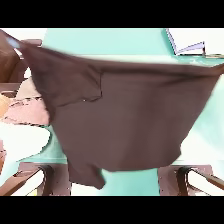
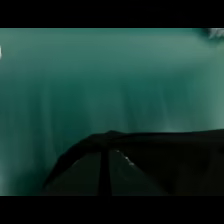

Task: Fold the shirts.

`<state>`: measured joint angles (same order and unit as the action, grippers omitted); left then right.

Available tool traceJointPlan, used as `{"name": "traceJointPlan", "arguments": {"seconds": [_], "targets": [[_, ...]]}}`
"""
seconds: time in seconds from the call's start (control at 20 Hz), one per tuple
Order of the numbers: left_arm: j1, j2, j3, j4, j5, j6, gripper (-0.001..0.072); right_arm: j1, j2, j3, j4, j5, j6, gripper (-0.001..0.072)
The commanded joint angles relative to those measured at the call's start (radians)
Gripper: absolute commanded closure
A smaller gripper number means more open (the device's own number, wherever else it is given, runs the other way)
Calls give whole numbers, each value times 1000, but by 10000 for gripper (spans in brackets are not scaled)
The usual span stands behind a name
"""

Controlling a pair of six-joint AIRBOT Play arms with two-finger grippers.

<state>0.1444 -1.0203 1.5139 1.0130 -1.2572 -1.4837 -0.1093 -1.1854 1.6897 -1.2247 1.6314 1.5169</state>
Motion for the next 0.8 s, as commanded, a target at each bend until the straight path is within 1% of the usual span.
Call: {"name": "traceJointPlan", "arguments": {"seconds": [0.0, 0.15, 0.25, 0.4, 0.5, 0.6, 0.75], "targets": [[1, -211, -163, -19, 43, 47, 683, 38, -218, -116, -33, -43, 2, 698], [1, -419, -126, -90, 162, 51, 683, 37, -408, -51, -31, -85, 2, 698], [-2, -539, -46, -155, 191, 53, 683, 37, -510, 53, -29, -109, 2, 698], [-17, -644, 103, -153, 203, 53, 683, 37, -619, 235, -23, -118, 2, 698], [-36, -654, 141, -132, 207, 65, 683, 37, -653, 312, -25, -97, 1, 698], [-38, -654, 146, -106, 139, 95, 683, 37, -652, 321, -28, -85, -1, 697], [-38, -654, 122, 68, -27, 68, 683, 41, -650, 315, -26, -10, -23, 698]]}}
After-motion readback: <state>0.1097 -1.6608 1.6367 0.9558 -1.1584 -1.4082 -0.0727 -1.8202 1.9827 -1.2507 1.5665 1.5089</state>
